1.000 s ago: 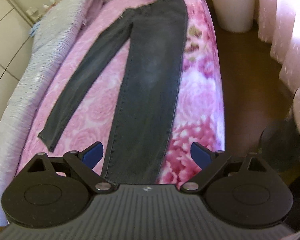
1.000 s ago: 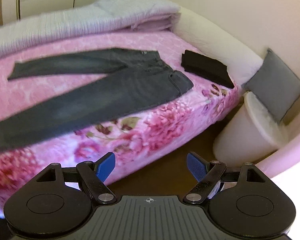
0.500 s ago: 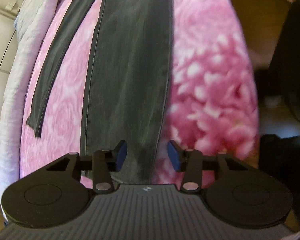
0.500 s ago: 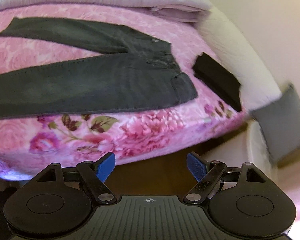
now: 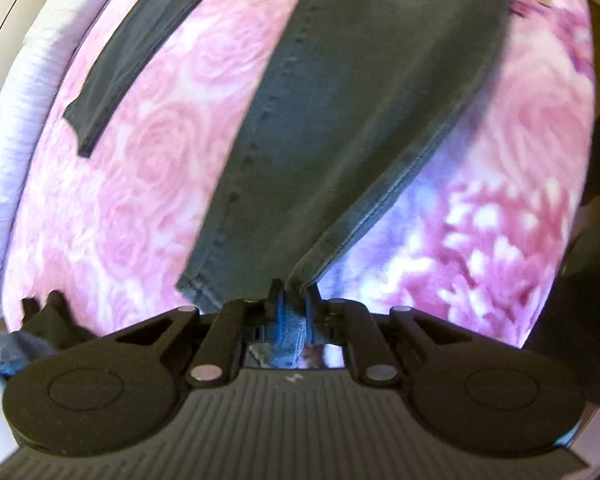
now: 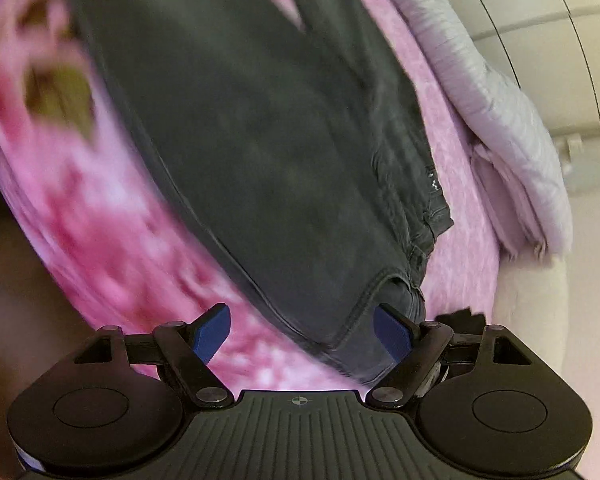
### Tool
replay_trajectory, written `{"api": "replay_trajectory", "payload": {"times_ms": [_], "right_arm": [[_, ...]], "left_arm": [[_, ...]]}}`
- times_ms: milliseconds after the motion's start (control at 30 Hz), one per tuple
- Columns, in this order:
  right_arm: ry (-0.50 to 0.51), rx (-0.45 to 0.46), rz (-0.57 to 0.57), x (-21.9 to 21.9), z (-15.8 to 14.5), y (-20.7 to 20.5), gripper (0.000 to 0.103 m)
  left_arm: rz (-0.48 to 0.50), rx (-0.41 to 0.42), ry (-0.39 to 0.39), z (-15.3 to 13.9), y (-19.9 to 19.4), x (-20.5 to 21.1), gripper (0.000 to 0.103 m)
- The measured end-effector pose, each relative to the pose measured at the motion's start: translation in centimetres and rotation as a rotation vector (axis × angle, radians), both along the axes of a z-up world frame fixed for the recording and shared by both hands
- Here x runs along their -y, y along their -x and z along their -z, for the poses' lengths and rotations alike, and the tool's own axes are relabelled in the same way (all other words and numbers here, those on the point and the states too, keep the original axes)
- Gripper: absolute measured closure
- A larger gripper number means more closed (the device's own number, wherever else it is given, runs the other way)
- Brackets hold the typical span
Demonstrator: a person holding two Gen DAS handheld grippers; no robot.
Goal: Fold clothes
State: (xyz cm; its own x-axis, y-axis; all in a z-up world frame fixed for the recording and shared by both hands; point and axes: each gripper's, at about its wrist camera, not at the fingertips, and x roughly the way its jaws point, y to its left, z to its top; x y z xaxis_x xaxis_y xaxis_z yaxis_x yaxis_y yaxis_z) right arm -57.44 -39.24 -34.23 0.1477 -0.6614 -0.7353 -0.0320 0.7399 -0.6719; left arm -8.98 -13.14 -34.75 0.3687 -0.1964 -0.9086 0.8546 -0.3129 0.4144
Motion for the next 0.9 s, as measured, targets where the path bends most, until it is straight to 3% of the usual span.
{"api": "replay_trajectory", "payload": {"times_ms": [167,233,433,567,600,667,767,900], "right_arm": [[0.084,-0.049,-0.105,4.7,4.7,4.5,0.021],[0.115,-0.014,-0.167,5.3,5.7,5.7,0.021],[0.184,0.127,-0.261,6.0,6.5,6.5,0.021],[0.170,0.147,-0.262,6.7,5.6,5.5,0.023],[0.156,0.149,-0.260,6.9,5.1,5.3,0.026],[0.129,0.154,-0.256,7.3,4.2,4.9,0.056],[0.088,0.161,-0.250,8.0,2.7,4.3,0.076],[0.033,0.171,-0.242,8.9,0.8,3.4,0.086]], "left_arm": [[-0.063,0.045,-0.065,-0.5,1.0,1.3,0.095],[-0.077,0.059,-0.083,-0.7,1.4,1.5,0.095],[-0.122,0.092,-0.114,-1.0,1.7,2.4,0.095],[-0.135,0.109,-0.122,-1.3,1.8,3.1,0.095],[-0.139,0.113,-0.121,-1.4,1.8,3.2,0.095],[-0.147,0.120,-0.111,-2.0,1.7,3.3,0.095],[-0.170,0.128,-0.095,-2.8,1.5,3.4,0.095],[-0.205,0.127,-0.052,-4.6,1.3,3.5,0.095]]}}
